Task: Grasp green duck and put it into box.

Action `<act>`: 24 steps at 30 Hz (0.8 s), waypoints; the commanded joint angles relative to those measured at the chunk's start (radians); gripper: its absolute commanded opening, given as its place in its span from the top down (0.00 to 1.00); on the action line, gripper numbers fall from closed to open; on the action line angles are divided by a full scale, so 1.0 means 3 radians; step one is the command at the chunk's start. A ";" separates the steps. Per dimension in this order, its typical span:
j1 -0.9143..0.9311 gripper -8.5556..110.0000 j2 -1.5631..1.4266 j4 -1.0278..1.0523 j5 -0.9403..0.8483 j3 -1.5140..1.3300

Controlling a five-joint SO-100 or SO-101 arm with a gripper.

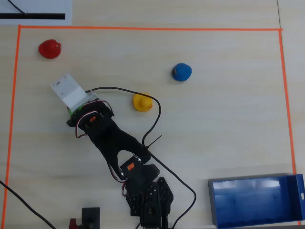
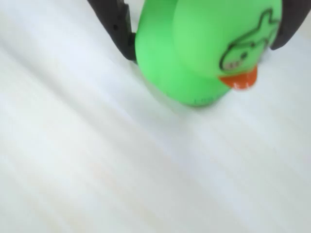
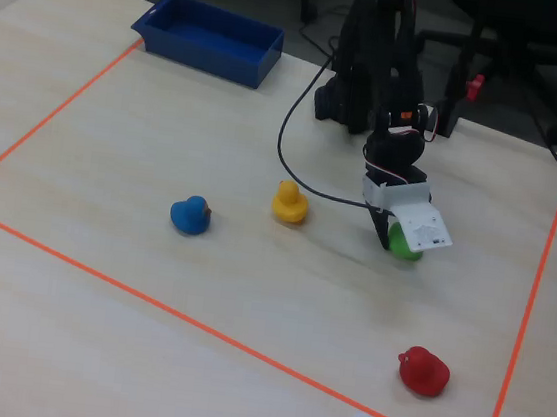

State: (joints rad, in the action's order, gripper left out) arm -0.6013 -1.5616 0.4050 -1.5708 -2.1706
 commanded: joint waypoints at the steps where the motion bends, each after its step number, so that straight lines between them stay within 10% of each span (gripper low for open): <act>1: 0.0051 0.63 0.0010 -0.0077 0.0031 0.0199; 8: 0.0128 0.65 0.0051 -0.0082 -0.0036 0.0225; 16: 0.0107 0.92 0.0000 -0.0077 -0.0041 0.0225; 24: 0.0189 0.93 -0.0194 -0.0072 -0.0005 0.0210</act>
State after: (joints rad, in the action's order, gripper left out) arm -0.5783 -1.5539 0.4019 -1.5739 -2.1307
